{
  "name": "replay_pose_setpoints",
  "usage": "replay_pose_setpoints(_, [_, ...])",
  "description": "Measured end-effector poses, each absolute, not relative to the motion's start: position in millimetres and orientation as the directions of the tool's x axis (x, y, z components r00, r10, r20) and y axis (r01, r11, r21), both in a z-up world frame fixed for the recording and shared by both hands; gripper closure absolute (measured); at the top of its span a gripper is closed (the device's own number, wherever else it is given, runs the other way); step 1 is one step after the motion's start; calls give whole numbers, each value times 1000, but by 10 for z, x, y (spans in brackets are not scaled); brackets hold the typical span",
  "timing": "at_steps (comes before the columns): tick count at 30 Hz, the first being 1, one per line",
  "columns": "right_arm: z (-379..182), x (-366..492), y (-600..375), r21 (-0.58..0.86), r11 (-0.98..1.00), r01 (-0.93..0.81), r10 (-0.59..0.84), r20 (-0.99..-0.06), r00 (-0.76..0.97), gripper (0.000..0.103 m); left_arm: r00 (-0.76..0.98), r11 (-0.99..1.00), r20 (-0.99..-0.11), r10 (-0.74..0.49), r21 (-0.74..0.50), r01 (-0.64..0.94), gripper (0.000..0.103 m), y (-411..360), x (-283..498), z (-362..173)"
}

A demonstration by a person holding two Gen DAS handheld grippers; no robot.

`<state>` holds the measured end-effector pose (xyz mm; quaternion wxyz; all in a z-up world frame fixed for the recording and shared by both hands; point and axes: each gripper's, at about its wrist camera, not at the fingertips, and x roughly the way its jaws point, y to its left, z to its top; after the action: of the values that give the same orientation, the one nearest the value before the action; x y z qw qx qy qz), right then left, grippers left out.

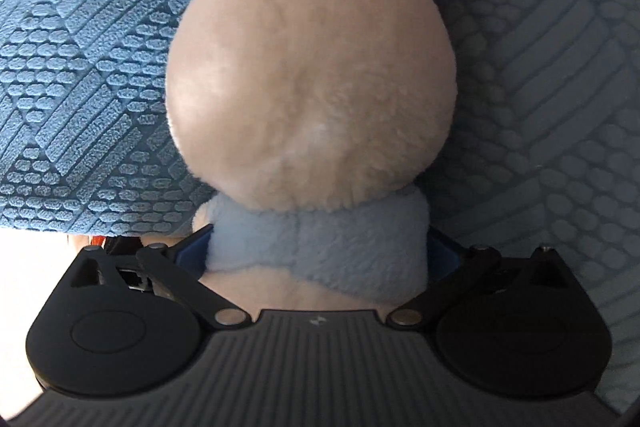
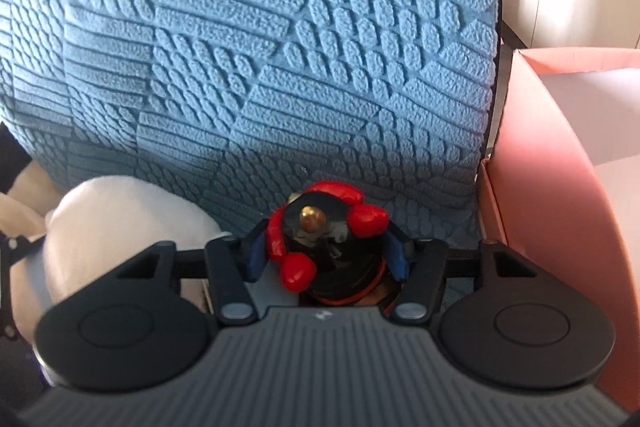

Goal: Organize objects
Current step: 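Close the left gripper on the white duck plush while the right gripper grasps the red-black figurine, then lift the duck with the left gripper while the right gripper lifts the figurine toward the box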

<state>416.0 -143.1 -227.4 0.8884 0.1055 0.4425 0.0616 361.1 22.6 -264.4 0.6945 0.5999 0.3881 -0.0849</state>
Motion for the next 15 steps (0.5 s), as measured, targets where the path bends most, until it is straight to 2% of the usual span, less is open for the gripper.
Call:
replay_pose_setpoints(5, [-2263,4119,-1359,232,973,-6,187,-767,614,43,685,290,-648,333,762,579,0,229,3652,-2578])
replay_pose_setpoints(8, [-2243,4037,-1332,210,978,-10,171,-766,620,43,676,334,-665,317,745,577,3,253,3598,-2446])
replay_pose_setpoints(15, [-2172,3785,-1455,197,980,-33,172,-743,647,43,615,527,-735,285,656,541,6,286,3551,-2064])
